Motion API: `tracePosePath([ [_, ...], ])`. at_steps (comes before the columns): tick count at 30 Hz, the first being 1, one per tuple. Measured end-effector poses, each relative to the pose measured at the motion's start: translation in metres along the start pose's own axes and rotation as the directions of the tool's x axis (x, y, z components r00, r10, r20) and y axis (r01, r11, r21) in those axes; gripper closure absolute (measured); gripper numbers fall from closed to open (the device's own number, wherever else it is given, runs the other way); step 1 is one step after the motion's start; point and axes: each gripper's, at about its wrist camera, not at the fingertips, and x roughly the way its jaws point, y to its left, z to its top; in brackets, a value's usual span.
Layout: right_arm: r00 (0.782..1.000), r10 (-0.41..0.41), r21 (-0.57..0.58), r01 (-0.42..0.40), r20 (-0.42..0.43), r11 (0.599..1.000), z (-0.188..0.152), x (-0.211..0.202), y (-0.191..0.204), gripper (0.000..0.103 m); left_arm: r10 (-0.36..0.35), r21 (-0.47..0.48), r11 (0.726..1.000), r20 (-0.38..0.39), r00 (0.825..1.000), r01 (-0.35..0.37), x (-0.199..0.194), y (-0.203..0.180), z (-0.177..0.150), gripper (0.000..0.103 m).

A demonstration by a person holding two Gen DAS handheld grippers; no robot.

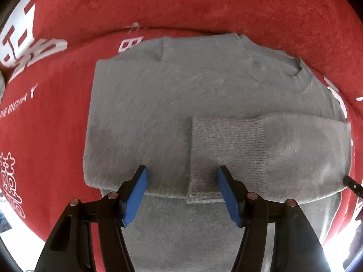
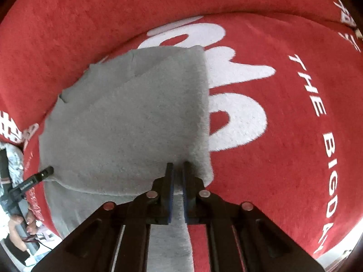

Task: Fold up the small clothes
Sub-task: 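Open both tools and lift them off the folded sweatshirt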

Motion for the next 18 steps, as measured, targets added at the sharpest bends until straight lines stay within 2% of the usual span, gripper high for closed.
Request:
tracePosePath([
  [5,1.0,0.003,0.025,-0.003,-0.016,1.0,-0.008,-0.01,-0.001,0.098,0.045,0.042,0.998,-0.012,0.999,-0.044,-0.006,-0.008,-0.001,0.039],
  [9,1.0,-0.004,0.011,0.004,-0.009,1.0,-0.009,-0.023,0.006,0.094,0.041,0.041,0.998,-0.023,0.999,-0.04,-0.016,-0.015,-0.005,0.039],
  [18,0.995,0.059,0.002,-0.059,-0.075,0.998,-0.023,-0.029,0.024,0.094,0.04,0.053,0.998,-0.052,0.998,-0.037,-0.039,-0.028,-0.027,0.039],
])
